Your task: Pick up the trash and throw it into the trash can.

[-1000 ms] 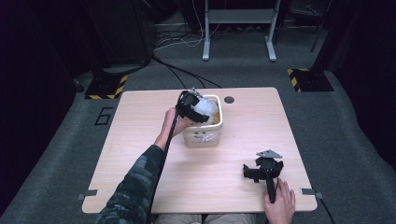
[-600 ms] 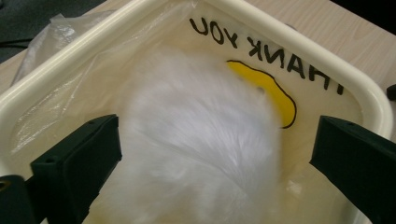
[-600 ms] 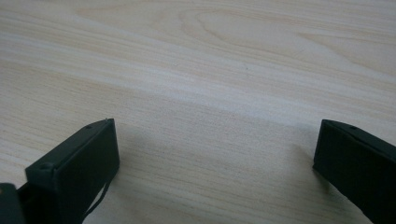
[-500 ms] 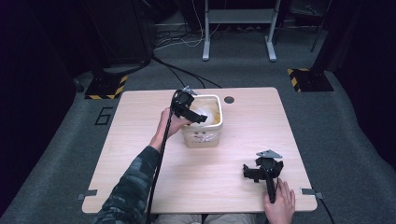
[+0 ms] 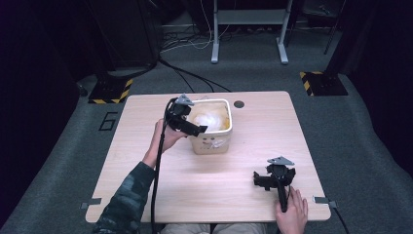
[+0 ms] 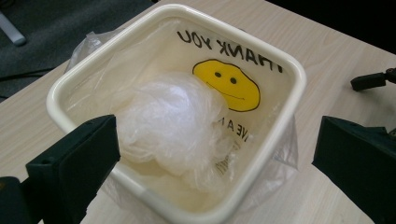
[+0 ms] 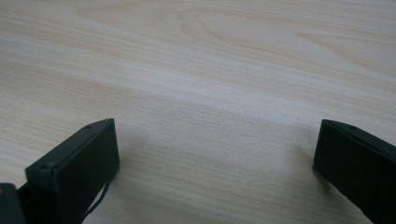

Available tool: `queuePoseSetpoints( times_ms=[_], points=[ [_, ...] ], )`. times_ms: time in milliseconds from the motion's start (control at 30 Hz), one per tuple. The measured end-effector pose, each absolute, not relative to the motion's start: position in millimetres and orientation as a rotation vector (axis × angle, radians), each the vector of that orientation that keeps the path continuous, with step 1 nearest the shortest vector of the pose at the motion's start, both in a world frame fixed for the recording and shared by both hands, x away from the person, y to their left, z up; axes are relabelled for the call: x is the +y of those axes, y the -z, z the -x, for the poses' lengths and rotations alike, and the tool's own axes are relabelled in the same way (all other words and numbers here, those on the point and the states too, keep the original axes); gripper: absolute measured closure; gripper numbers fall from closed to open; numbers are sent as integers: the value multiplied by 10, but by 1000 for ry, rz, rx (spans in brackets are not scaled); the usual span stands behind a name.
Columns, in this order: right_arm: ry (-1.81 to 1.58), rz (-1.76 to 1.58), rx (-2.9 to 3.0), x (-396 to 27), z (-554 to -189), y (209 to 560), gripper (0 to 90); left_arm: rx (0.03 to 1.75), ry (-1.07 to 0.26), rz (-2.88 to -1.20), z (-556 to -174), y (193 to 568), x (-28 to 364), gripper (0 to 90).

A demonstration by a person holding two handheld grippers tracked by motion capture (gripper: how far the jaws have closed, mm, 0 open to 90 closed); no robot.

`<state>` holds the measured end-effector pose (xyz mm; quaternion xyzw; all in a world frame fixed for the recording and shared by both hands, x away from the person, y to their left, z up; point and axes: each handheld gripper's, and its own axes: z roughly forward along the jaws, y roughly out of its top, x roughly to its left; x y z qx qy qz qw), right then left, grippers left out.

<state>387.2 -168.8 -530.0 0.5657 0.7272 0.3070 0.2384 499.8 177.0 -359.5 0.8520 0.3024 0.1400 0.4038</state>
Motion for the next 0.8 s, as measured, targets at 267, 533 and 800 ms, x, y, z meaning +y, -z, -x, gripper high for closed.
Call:
queuePoseSetpoints(
  times_ms=[267, 533, 800],
  points=[
    [-841, -1550, 1992, -1687, -3872, 5300, 0, 766, -410, -2144, -4711, 3680, 2038, 1],
    [-841, -1550, 1991, -1687, -3872, 5300, 0, 842, -432, -2141, -4372, 4138, 2402, 1],
    [-841, -1550, 1992, -1687, -3872, 5300, 0, 1012, -349, -2127, -4105, 4922, 2795, 0]
  ],
)
